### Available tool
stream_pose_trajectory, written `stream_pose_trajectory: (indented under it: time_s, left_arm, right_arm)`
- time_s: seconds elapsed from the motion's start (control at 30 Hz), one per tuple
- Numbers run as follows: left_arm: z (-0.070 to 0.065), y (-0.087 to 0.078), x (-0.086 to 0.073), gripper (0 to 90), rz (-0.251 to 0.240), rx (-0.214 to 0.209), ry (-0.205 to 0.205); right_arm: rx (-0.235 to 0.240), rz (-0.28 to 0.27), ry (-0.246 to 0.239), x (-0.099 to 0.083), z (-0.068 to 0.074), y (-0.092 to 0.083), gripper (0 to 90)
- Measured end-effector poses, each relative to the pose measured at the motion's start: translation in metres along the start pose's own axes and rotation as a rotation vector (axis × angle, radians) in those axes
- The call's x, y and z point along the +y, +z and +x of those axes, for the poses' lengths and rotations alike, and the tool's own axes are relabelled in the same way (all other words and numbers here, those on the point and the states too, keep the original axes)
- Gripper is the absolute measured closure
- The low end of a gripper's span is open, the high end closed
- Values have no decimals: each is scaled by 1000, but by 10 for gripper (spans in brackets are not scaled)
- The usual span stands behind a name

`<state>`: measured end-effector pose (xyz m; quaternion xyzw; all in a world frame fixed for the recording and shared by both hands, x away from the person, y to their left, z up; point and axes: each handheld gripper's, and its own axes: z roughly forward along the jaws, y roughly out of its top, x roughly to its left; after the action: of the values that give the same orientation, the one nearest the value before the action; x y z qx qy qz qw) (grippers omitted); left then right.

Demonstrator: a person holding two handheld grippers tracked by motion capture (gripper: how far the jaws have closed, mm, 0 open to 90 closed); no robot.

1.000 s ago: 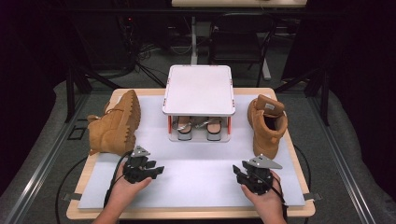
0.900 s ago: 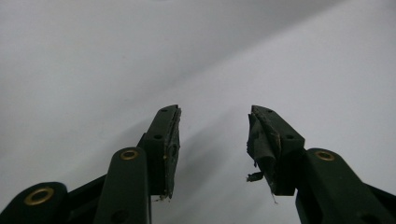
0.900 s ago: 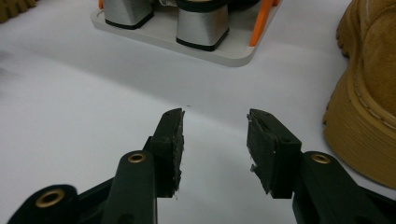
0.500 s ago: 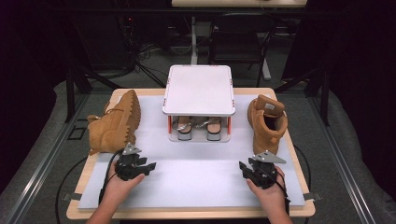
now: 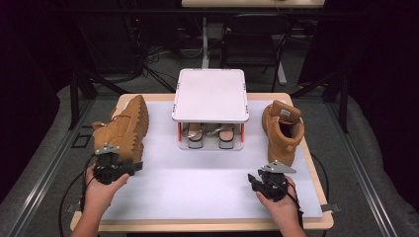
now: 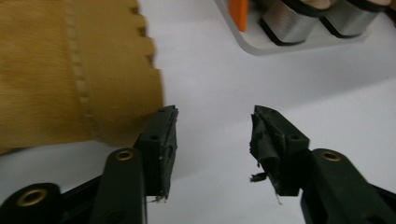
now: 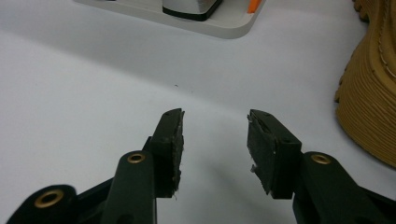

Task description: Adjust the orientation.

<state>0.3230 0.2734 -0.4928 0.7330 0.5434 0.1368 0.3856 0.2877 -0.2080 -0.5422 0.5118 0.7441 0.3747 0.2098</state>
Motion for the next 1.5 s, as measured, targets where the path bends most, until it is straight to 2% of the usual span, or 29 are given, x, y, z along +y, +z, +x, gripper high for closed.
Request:
stream_pose_trajectory:
  time_s: [0.13,0.17,0.27,0.33,0.37,0.43,0.53,0.6,0.63,0.83,1.03,1.17,1.4,1.5]
  left_arm:
    - [8,-7,3,388,-1,27,-31]
    - [16,-10,5,358,10,52,-52]
    - [25,-14,10,285,3,51,-100]
    - [29,-16,12,251,-1,54,-109]
    - [36,-19,16,221,1,62,-133]
    - [42,-20,22,190,16,59,-146]
    - [53,-21,36,172,29,72,-160]
    - [55,-21,39,166,32,76,-163]
    - [65,-19,48,158,46,80,-183]
    - [80,-10,62,150,99,120,-210]
    - [95,0,71,149,129,150,-250]
    - [102,4,74,150,142,150,-288]
    - [105,4,78,152,150,164,-287]
    - [109,2,76,152,148,183,-293]
  right_arm:
    - [15,2,-8,-1,2,1,526]
    - [20,10,-8,-1,2,2,518]
    - [19,18,-22,-1,4,4,505]
    - [16,14,-30,-1,6,5,497]
    - [19,6,-26,-1,6,5,489]
    - [8,3,-31,-1,7,5,482]
    - [6,3,-28,0,6,4,475]
    - [5,5,-25,0,6,4,475]
    - [6,2,-24,0,6,4,475]
    - [4,-5,-24,0,6,3,475]
    - [2,-4,-25,-1,7,3,475]
    - [8,-5,-24,-1,7,3,475]
    - [8,-6,-17,-1,7,3,475]
    - [11,-3,-20,-1,7,3,475]
